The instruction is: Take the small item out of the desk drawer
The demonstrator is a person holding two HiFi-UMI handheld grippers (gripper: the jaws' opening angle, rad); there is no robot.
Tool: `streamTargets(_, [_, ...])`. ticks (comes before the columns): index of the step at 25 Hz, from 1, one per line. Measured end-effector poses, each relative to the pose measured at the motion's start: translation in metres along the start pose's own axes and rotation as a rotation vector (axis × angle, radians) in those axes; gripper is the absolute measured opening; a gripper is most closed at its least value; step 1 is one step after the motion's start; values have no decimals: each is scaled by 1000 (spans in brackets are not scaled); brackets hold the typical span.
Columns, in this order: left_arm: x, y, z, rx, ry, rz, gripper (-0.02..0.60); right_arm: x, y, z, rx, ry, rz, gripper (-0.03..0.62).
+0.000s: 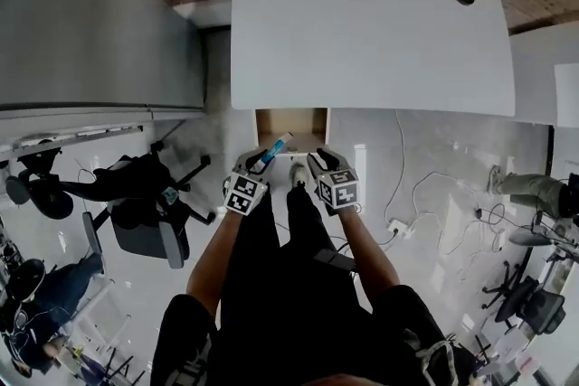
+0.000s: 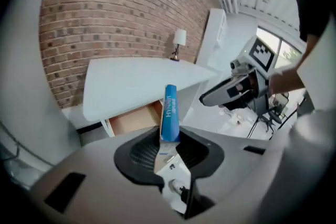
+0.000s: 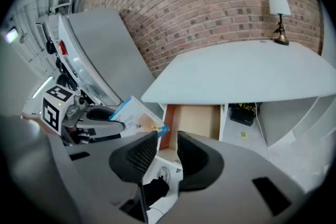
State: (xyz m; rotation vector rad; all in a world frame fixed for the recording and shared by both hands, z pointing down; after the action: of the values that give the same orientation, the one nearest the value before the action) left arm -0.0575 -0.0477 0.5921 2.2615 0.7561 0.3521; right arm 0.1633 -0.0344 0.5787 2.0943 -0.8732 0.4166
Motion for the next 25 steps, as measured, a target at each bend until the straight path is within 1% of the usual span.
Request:
streamTargets(2, [1, -26, 7, 39, -88, 14, 97, -11, -14, 11, 46, -19, 5, 133])
streamTargets(4, [4, -56, 27, 96, -150, 21, 97, -26, -37, 26, 95, -42, 10, 129])
streamTargets(7, [2, -98, 59, 180, -193, 60, 97, -48, -68, 48, 165, -79, 11, 104])
streamTargets(11, [-13, -140, 93, 282, -239, 126, 97, -78, -94, 75, 255, -129, -19, 94])
streamTargets(13, [-22, -154, 104, 325, -251, 148, 97, -93, -103, 88, 307, -140, -33, 92])
streamTargets(16, [-31, -178, 122, 399, -240, 196, 97, -119, -116, 103, 377, -161, -43, 86])
streamTargets(20, [-34, -221, 146, 539, -240, 250, 97, -152, -131, 116, 431, -205, -43, 80])
streamTargets(22, [-32, -239, 154, 593, -235, 264, 97, -169, -139, 120, 456, -231, -46, 77])
streamTargets(25, [-30, -263, 159, 649, -237, 273, 97, -193, -149, 124, 487, -273, -47, 71])
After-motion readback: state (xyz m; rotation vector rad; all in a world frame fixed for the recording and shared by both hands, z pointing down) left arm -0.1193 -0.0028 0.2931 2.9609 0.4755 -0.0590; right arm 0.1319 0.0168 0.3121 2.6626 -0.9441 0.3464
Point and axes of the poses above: the fingertips, and each gripper's own axes: y forward along the fingers, x to its right, z out of its top, the point moved 9 cm from there along -y, backward along the fingers, and after that the axes turned 15 degrees about z, right-handed, at the moved point
